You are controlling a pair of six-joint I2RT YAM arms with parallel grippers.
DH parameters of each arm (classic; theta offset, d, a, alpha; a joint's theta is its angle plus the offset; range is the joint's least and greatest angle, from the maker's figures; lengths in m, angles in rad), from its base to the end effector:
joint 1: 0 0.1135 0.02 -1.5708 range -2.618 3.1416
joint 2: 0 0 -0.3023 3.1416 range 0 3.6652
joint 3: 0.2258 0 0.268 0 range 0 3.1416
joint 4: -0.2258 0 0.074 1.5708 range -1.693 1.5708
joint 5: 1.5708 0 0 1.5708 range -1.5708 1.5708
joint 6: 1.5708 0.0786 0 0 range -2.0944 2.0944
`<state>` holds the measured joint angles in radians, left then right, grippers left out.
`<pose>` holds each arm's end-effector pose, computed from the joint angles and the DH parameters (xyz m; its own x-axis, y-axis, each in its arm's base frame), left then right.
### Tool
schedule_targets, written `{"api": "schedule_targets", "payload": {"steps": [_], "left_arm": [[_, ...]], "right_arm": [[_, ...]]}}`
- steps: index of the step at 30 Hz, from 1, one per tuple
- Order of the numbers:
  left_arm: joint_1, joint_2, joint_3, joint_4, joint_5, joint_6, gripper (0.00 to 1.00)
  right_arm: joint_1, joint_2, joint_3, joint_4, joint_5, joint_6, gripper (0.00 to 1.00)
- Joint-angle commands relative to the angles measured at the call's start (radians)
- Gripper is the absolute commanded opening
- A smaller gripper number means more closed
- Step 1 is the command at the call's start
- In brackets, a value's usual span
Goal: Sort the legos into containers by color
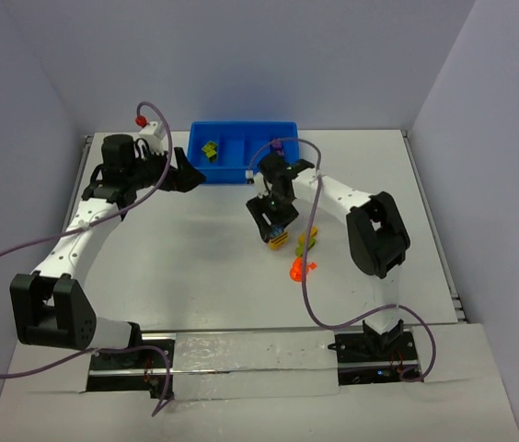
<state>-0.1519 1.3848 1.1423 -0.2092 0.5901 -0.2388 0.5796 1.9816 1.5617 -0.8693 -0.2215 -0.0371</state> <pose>0.3467 -0.0973 0.3453 -0.5660 -0.1122 -0.8167 0.5009 0.7400 -0.4488 0.3633 0.2585 0.1942 -0.7815 -0.5548 -0.2855 -0.6148 0.7628 0.2006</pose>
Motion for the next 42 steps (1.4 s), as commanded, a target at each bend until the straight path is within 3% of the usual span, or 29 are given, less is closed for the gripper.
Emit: {"api": "schedule_targets", "payload": {"steps": [1,7,11,16,20,24,42], "left_arm": [[0.012,-0.064,-0.031,0.078,0.133,-0.076,0.98],[0.012,-0.087,-0.104,0.156,0.196,-0.128,0.97],[0.005,-0.082,-0.144,0.304,0.264,-0.251,0.96],[-0.092,-0.052,-0.083,0.290,0.158,-0.218,0.92],[-0.202,0.002,-0.013,0.246,0.075,-0.197,0.91],[-0.266,0.065,0.054,0.252,0.034,-0.222,0.91],[-0.361,0.217,0.194,0.274,-0.086,-0.282,0.91]], "right_arm": [[-0.085,-0.114,0.156,0.066,-0.127,0.178,0.00],[-0.130,-0.177,0.222,0.115,0.043,0.532,0.00],[-0.177,-0.229,0.175,0.202,0.003,0.703,0.00],[-0.198,-0.241,0.234,0.189,0.025,0.847,0.00],[-0.196,-0.274,0.192,0.206,0.050,0.918,0.00],[-0.202,-0.297,0.142,0.248,-0.023,0.979,0.00],[-0.190,-0.342,0.052,0.293,-0.079,1.077,0.00]]}}
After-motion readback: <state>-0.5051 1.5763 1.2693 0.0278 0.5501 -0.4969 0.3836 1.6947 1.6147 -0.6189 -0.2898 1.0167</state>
